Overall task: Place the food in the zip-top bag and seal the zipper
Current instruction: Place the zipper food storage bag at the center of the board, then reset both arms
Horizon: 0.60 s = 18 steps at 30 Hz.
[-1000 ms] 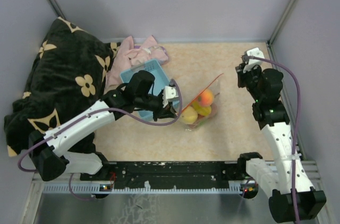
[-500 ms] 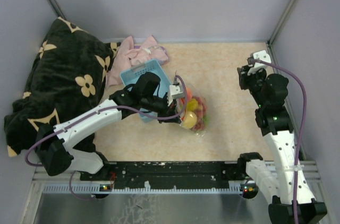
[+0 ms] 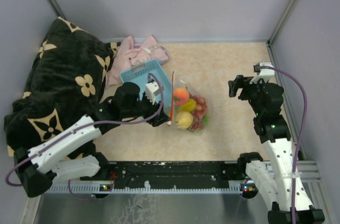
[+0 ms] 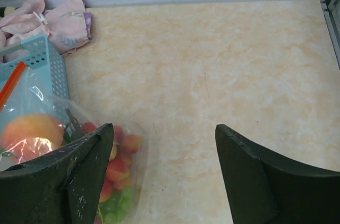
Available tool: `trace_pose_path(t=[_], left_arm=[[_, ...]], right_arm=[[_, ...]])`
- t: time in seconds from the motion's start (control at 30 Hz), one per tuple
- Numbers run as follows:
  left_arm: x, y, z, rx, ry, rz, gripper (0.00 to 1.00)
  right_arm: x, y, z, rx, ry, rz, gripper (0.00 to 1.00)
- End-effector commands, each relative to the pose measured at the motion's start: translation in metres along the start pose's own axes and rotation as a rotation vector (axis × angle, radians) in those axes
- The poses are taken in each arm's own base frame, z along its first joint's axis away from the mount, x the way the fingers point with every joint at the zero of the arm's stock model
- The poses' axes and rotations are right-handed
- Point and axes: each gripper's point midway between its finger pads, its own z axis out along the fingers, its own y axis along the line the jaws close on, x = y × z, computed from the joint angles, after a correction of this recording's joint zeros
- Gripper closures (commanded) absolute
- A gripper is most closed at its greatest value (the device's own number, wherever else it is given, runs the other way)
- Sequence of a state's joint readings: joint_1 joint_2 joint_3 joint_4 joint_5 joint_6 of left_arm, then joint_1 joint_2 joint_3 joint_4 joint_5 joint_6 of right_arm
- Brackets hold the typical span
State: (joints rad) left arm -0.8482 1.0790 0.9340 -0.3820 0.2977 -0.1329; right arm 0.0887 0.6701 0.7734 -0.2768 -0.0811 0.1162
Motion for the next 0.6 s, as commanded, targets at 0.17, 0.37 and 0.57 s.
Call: trace_pose_path(t=[0.17,0.37,0.57], left_arm=[[-0.042,0.063,-0.104,-0.507,-0.367,-0.088,0.16],[-0.047,0.078,-0.17,-0.678,-0.524,-0.083,0.0],[-0.043,0.09,-0.209,-0.781,-0.691,-0.08,0.0]], right_arm=[[-0.023,-0.025,-0.041,0.176,-0.071,0.06,0.22],[-0.03,-0.041,-0.074,0.283,-0.118,0.058,0.22],[-0.029,-0.055,-0.106,0.359,-0.257,0.07,0.21]])
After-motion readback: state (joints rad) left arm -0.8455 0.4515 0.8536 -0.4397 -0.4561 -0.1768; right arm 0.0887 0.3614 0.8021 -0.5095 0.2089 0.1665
